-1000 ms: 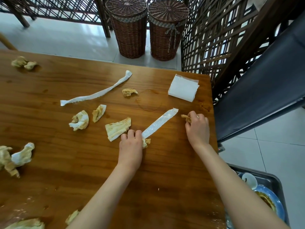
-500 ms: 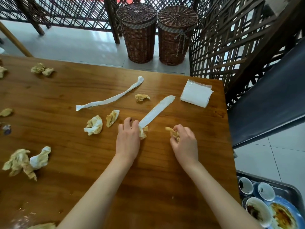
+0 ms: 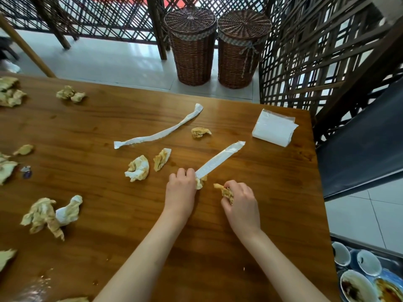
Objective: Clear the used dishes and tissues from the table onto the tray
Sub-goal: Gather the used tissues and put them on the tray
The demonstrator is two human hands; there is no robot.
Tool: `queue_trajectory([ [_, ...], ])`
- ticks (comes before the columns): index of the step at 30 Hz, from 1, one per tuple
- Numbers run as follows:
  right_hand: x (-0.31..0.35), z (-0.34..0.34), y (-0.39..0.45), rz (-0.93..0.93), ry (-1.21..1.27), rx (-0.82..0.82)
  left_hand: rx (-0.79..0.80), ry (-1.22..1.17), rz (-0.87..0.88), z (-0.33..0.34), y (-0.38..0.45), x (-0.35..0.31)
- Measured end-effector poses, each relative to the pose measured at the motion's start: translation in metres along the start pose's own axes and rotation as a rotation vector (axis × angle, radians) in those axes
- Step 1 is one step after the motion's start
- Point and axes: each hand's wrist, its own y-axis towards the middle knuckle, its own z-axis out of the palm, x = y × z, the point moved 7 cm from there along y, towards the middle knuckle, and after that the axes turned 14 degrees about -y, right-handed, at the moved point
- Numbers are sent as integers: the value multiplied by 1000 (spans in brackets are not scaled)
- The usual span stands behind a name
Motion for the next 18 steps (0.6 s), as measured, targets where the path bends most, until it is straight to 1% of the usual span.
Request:
queue_trajectory([
  [4,6,3,-2,-5,-4,-3,-3,-73,-8,-8,1,6],
  [10,13,4,-7,-34,-17,-20,-120,-91,-58,-47,26,30],
  [16,19,3,-12,-67,-76,-31,14,-56,-165,-46,45,54],
  [18,20,2,-13,-77,-94,-47,11,-69,-164,-44,44,57],
])
